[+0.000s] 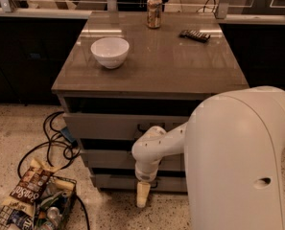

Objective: Open middle drawer

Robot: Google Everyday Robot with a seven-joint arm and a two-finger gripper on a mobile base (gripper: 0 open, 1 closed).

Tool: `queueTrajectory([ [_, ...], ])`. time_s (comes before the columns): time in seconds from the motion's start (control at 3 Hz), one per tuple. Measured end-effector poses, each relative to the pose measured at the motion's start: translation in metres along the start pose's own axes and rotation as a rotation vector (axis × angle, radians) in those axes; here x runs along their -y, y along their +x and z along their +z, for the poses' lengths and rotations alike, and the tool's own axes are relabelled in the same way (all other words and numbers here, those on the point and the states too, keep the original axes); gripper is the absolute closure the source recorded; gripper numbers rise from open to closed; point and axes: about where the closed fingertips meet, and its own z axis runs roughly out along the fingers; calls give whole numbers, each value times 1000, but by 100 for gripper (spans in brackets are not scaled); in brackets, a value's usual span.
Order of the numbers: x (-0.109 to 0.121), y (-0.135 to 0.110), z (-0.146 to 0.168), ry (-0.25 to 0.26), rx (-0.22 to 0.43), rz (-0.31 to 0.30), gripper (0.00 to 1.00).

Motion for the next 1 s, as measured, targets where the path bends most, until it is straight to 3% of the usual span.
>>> queueTrajectory([
  [0.33,0,7,11,-18,-6,15,0],
  [0.67,-1,14,22,-35,8,46,15],
  [1.0,-2,15,24,-39,9,49,38],
])
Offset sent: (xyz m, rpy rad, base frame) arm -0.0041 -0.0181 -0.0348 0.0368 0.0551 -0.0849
